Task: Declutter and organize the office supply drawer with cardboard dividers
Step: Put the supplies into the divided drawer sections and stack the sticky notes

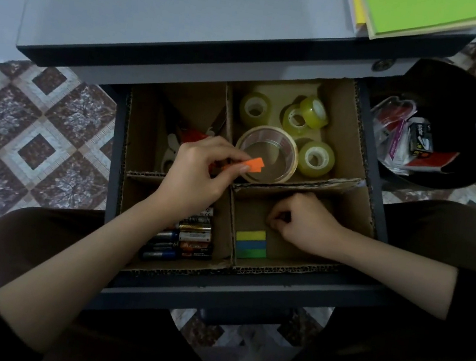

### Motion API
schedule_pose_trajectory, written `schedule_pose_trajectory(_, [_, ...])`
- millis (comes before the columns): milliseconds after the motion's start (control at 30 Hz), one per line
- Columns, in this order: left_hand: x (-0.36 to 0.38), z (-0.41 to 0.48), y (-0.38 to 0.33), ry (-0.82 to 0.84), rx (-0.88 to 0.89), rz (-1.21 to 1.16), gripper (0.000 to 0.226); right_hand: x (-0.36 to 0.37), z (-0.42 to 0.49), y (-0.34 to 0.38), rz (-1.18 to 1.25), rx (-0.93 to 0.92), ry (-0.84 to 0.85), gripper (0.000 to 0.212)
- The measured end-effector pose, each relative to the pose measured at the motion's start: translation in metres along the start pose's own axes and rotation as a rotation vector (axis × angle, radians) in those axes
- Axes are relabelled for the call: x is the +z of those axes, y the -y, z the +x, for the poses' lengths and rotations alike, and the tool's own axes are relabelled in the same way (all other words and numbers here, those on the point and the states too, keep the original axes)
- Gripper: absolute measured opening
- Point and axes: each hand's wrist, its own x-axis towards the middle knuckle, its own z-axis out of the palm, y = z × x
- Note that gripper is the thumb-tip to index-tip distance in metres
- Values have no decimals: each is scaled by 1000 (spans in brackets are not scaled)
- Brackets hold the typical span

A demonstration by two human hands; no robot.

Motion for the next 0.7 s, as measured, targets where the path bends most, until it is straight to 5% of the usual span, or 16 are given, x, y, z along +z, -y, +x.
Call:
schedule_pose_trajectory(200, [1, 0, 0, -9, -7, 10, 23, 2, 3, -3, 346, 215, 115, 21])
schedule_pose_trajectory(700, [0, 0, -2, -5, -19, 29, 23, 3, 2, 6, 248, 144, 132, 24])
